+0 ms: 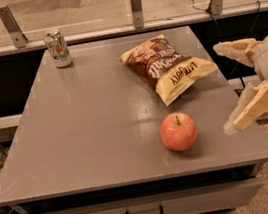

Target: Move apple near 7up can

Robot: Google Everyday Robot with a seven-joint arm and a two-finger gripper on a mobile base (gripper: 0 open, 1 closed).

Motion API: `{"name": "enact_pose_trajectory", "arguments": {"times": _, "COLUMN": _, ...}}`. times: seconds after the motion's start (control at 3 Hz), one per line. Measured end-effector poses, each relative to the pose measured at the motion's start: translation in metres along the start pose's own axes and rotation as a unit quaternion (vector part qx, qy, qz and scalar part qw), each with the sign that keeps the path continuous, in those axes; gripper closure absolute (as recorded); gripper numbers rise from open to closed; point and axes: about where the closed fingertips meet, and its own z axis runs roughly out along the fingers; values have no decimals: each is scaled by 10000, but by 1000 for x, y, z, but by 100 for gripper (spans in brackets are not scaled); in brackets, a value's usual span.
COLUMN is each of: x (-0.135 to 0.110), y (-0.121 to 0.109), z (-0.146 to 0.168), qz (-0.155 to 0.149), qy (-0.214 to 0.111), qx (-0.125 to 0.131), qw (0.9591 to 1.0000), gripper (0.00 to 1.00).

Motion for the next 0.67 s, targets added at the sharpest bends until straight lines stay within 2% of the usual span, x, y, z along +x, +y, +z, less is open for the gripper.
{"name": "enact_pose_trajectory", "arguments": {"times": 0.33, "x": 0, "y": 4, "z": 16, "qz": 53, "qy": -274, "qx": -128, "qw": 9995, "gripper": 0}}
{"name": "enact_pose_trajectory", "arguments": {"times": 0.67, "x": 12, "y": 14, "z": 32, "qz": 240, "qy": -341, "qx": -350, "qw": 9985, "gripper": 0}}
